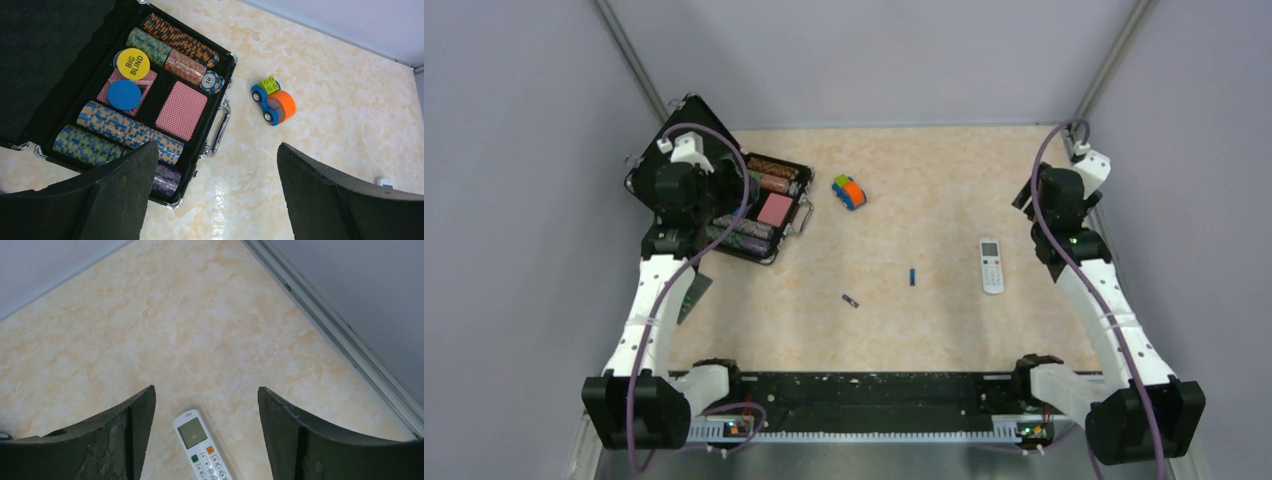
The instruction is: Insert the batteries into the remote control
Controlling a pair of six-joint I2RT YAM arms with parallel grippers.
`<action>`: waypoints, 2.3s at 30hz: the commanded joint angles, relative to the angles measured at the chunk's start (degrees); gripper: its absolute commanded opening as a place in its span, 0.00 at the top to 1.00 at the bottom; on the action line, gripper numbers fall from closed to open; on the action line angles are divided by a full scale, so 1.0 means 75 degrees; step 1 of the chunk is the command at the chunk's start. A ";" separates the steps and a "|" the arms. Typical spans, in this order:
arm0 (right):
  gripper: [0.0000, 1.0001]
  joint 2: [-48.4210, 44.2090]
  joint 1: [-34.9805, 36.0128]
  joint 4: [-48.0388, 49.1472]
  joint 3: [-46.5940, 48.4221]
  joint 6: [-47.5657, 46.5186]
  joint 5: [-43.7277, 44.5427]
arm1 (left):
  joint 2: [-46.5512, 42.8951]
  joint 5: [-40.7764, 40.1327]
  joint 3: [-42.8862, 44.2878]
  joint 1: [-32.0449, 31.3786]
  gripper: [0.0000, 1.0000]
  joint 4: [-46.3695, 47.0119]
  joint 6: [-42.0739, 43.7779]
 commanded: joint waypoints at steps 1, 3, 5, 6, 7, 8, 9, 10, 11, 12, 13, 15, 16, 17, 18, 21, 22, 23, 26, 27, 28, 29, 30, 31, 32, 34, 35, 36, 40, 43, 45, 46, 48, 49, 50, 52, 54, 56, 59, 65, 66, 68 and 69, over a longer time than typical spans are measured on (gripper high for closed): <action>0.22 0.0058 -0.0031 0.0164 -0.0130 0.0116 0.0396 | -0.0024 -0.0335 0.0130 0.0001 0.06 0.0476 0.0107; 0.14 0.0347 -0.0024 0.0054 -0.0140 0.0060 0.0622 | -0.0034 -0.0706 0.0080 0.0008 0.02 0.0502 0.0193; 0.05 0.0845 -0.0036 -0.0544 0.0070 0.0407 0.1160 | -0.0001 -0.1616 0.0058 0.0005 0.01 0.0538 0.0091; 0.03 0.1112 -0.0045 -0.1091 0.0269 0.0621 0.1274 | 0.0048 -0.1895 0.0102 0.0008 0.01 0.0523 0.0095; 0.02 0.1310 -0.0046 -0.1356 0.0427 0.0720 0.1247 | 0.0064 -0.2051 0.0154 0.0008 0.01 0.0521 0.0143; 0.01 0.1450 -0.0053 -0.1434 0.0487 0.0717 0.1067 | 0.0087 -0.2109 0.0171 0.0008 0.01 0.0570 0.0166; 0.01 0.1533 -0.0059 -0.1451 0.0476 0.0688 0.0895 | 0.0080 -0.2115 0.0148 0.0002 0.01 0.0674 0.0186; 0.01 0.1590 -0.0065 -0.1445 0.0439 0.0725 0.0740 | 0.0049 -0.2092 0.0085 0.0006 0.01 0.0816 0.0187; 0.01 0.1622 -0.0072 -0.1433 0.0411 0.0734 0.0498 | -0.0001 -0.2088 0.0006 0.0006 0.01 0.0926 0.0127; 0.01 0.1654 -0.0084 -0.1431 0.0412 0.0741 0.0213 | -0.0043 -0.2117 -0.0050 0.0011 0.01 0.0992 0.0029; 0.01 0.1696 -0.0099 -0.1431 0.0414 0.0710 -0.0108 | -0.0101 -0.2116 -0.0099 0.0007 0.01 0.1044 -0.0063; 0.01 0.1838 -0.0106 -0.1460 0.0422 0.0585 -0.0564 | -0.0207 -0.2099 -0.0246 0.0007 0.01 0.1216 -0.0199; 0.01 0.1942 -0.0119 -0.1520 0.0444 0.0569 -0.0680 | -0.0265 -0.2093 -0.0355 0.0009 0.01 0.1323 -0.0238; 0.01 0.2034 -0.0137 -0.1570 0.0466 0.0539 -0.0816 | -0.0307 -0.2073 -0.0513 0.0008 0.01 0.1459 -0.0248; 0.01 0.2114 -0.0154 -0.1626 0.0481 0.0514 -0.0939 | -0.0354 -0.2049 -0.0611 0.0008 0.01 0.1557 -0.0251; 0.01 0.2325 -0.0179 -0.1718 0.0507 0.0344 -0.1249 | -0.0342 -0.1885 -0.0687 0.0007 0.02 0.1526 -0.0107; 0.01 0.2401 -0.0177 -0.1767 0.0518 0.0323 -0.1274 | -0.0314 -0.1817 -0.0677 0.0014 0.02 0.1484 -0.0050; 0.01 0.2474 -0.0184 -0.1806 0.0521 0.0288 -0.1286 | -0.0283 -0.1746 -0.0670 0.0009 0.02 0.1476 -0.0032; 0.01 0.2765 -0.0176 -0.1828 0.0519 0.0112 -0.1812 | -0.0200 -0.1632 -0.0644 0.0008 0.03 0.1487 -0.0134; 0.01 0.2854 -0.0178 -0.1840 0.0511 0.0071 -0.2012 | -0.0182 -0.1626 -0.0638 0.0005 0.03 0.1499 -0.0169; 0.01 0.2955 -0.0177 -0.1841 0.0489 0.0047 -0.2229 | -0.0169 -0.1709 -0.0646 0.0008 0.03 0.1524 -0.0205; 0.01 0.3044 -0.0181 -0.1840 0.0469 0.0050 -0.2372 | -0.0175 -0.1873 -0.0666 0.0011 0.03 0.1565 -0.0259; 0.02 0.3121 -0.0181 -0.1852 0.0443 0.0046 -0.2506 | -0.0195 -0.2082 -0.0699 0.0008 0.03 0.1610 -0.0314; 0.03 0.3177 -0.0183 -0.1853 0.0413 0.0034 -0.2625 | -0.0227 -0.2226 -0.0747 0.0008 0.03 0.1690 -0.0301; 0.04 0.3221 -0.0185 -0.1840 0.0389 0.0031 -0.2696 | -0.0276 -0.2333 -0.0826 0.0007 0.03 0.1829 -0.0240; 0.05 0.3301 -0.0175 -0.1820 0.0329 -0.0009 -0.2811 | -0.0412 -0.2510 -0.1058 0.0009 0.03 0.2186 -0.0167; 0.06 0.3365 -0.0179 -0.1824 0.0321 -0.0027 -0.2839 | -0.0484 -0.2565 -0.1182 0.0005 0.03 0.2439 -0.0143; 0.07 0.3429 -0.0181 -0.1823 0.0317 -0.0037 -0.2897 | -0.0540 -0.2607 -0.1289 0.0008 0.03 0.2595 -0.0131; 0.11 0.3744 -0.0171 -0.1884 0.0264 -0.0023 -0.3117 | -0.0547 -0.2458 -0.1300 0.0008 0.03 0.2478 -0.0260; 0.16 0.3946 -0.0173 -0.1949 0.0249 0.0016 -0.3166 | -0.0353 -0.2277 -0.1006 0.0007 0.03 0.1927 -0.0335; 0.20 0.4035 -0.0172 -0.2024 0.0244 0.0009 -0.3064 | -0.0245 -0.2256 -0.0878 0.0008 0.03 0.1719 -0.0345; 0.22 0.4052 -0.0157 -0.2036 0.0232 -0.0012 -0.3060 | -0.0221 -0.2268 -0.0846 0.0007 0.03 0.1668 -0.0332; 0.24 0.4056 -0.0097 -0.2102 0.0215 -0.0079 -0.2974 | -0.0225 -0.2333 -0.0839 0.0008 0.03 0.1640 -0.0303; 0.24 0.4051 -0.0045 -0.2195 0.0215 -0.0090 -0.2867 | -0.0242 -0.2368 -0.0848 0.0009 0.03 0.1644 -0.0295; 0.24 0.4064 0.0001 -0.2265 0.0225 -0.0089 -0.2787 | -0.0260 -0.2396 -0.0860 0.0008 0.03 0.1636 -0.0277; 0.23 0.4114 0.0079 -0.2417 0.0192 -0.0094 -0.2725 | -0.0277 -0.2423 -0.0880 0.0008 0.03 0.1638 -0.0271; 0.21 0.4231 0.0149 -0.2624 0.0189 -0.0052 -0.2536 | -0.0273 -0.2415 -0.0896 0.0008 0.03 0.1656 -0.0290; 0.20 0.4326 0.0165 -0.2747 0.0155 -0.0059 -0.2429 | -0.0262 -0.2407 -0.0915 -0.0001 0.03 0.1670 -0.0310; 0.20 0.4278 0.0171 -0.2763 0.0050 -0.0095 -0.2463 | -0.0241 -0.2350 -0.0915 0.0007 0.03 0.1703 -0.0310; 0.38 0.4107 0.0228 -0.2438 -0.0134 -0.0150 -0.3019 | -0.0192 -0.2056 -0.0897 0.0004 0.03 0.1727 -0.0265; 0.46 0.4083 0.0229 -0.2344 -0.0172 -0.0149 -0.3164 | -0.0181 -0.1891 -0.0914 -0.0002 0.03 0.1744 -0.0189; 0.62 0.4088 0.0239 -0.2144 -0.0226 -0.0142 -0.3522 | -0.0167 -0.1562 -0.0931 0.0008 0.03 0.1757 -0.0035; 0.68 0.4089 0.0239 -0.2052 -0.0249 -0.0139 -0.3777 | -0.0157 -0.1411 -0.0931 0.0014 0.03 0.1723 0.0010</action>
